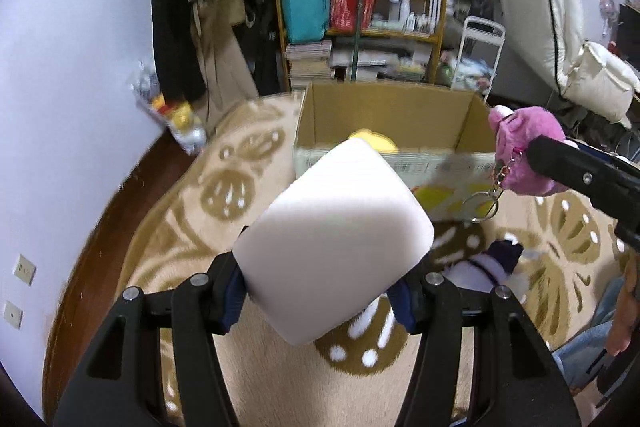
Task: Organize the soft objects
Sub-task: 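Lift the pink plush with the right gripper while the left gripper carries the cushion over the box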
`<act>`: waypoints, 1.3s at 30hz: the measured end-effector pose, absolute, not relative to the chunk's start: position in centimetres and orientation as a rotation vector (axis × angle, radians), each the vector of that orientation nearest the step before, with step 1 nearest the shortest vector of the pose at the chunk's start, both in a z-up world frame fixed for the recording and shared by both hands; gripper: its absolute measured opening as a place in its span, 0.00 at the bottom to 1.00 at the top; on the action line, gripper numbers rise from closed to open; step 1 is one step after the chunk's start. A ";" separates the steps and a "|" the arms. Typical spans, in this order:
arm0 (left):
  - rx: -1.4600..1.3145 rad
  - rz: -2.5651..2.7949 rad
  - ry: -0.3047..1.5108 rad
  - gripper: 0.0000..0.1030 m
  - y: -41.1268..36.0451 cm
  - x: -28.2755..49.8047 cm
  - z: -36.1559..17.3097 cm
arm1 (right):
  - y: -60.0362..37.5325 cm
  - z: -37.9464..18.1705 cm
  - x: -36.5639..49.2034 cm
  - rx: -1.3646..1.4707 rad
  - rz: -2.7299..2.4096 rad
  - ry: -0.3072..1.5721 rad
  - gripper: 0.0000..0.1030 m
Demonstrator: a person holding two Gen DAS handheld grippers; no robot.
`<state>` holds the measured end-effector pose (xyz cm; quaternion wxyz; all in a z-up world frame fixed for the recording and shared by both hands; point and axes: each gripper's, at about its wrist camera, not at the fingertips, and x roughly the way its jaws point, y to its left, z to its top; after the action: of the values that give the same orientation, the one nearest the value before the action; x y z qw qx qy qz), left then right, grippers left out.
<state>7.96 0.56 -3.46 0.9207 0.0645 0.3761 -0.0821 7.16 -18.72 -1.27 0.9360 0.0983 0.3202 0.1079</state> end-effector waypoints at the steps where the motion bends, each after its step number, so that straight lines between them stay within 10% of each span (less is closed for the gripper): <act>1: 0.136 -0.172 0.757 0.57 0.5 7.9 -3.2 | -18.9 -0.8 7.0 0.207 0.220 0.638 0.75; 39: 0.212 -0.236 0.627 0.57 -2.5 15.7 -0.2 | -23.8 3.2 12.1 0.278 0.178 0.402 0.76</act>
<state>15.65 -2.54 -0.22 0.9390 0.1037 0.3070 -0.1157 12.10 -23.84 3.20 0.9664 0.1374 0.1989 0.0878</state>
